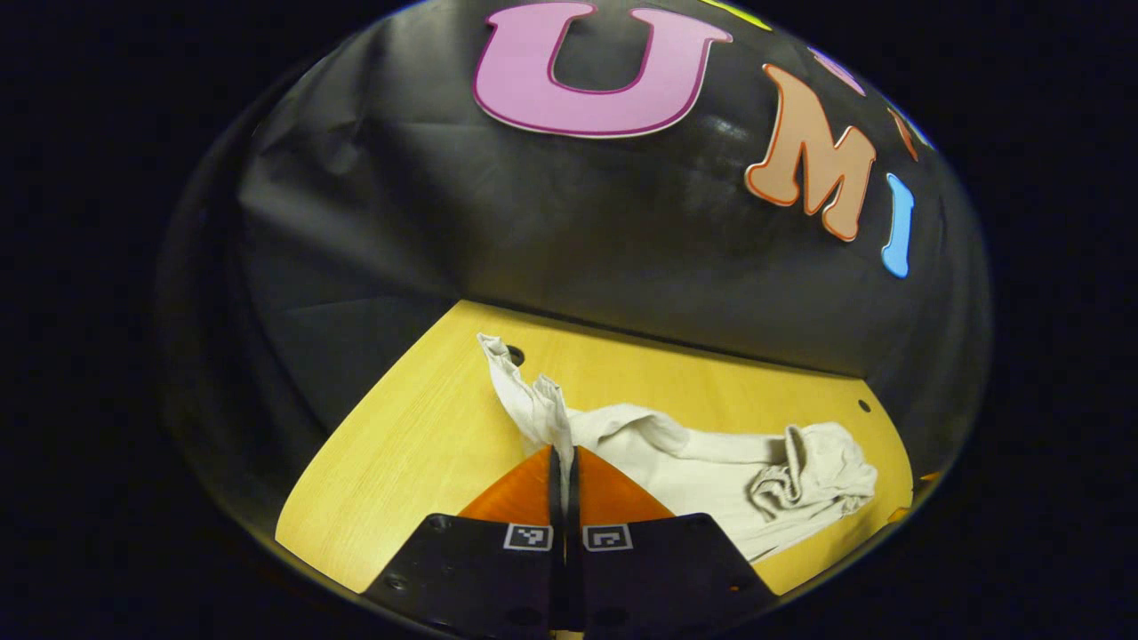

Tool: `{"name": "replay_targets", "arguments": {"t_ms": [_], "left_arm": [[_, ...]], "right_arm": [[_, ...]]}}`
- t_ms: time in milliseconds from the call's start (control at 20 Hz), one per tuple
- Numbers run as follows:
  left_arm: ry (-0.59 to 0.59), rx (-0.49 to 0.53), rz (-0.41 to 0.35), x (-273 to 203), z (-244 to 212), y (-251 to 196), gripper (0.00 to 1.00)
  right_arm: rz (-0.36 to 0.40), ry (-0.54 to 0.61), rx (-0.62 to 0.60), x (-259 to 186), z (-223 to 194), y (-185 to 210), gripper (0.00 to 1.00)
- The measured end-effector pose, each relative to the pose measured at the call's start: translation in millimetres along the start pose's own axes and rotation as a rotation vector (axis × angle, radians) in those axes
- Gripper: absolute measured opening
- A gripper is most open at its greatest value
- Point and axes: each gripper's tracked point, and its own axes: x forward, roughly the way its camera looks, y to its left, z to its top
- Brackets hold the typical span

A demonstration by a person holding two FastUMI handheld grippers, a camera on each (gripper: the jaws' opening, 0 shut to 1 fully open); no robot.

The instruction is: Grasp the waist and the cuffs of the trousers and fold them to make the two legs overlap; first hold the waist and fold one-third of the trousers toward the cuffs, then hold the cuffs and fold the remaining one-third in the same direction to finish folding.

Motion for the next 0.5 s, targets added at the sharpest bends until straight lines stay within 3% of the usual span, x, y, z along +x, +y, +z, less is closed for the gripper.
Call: {"name": "replay_targets", "arguments": {"t_ms": [500], "left_arm": [[-0.065,0.06,-0.095,-6,40,-115,0.0]], "right_arm": [[-0.026,-0.032,0.078,-19,-13,-61,0.99]]}}
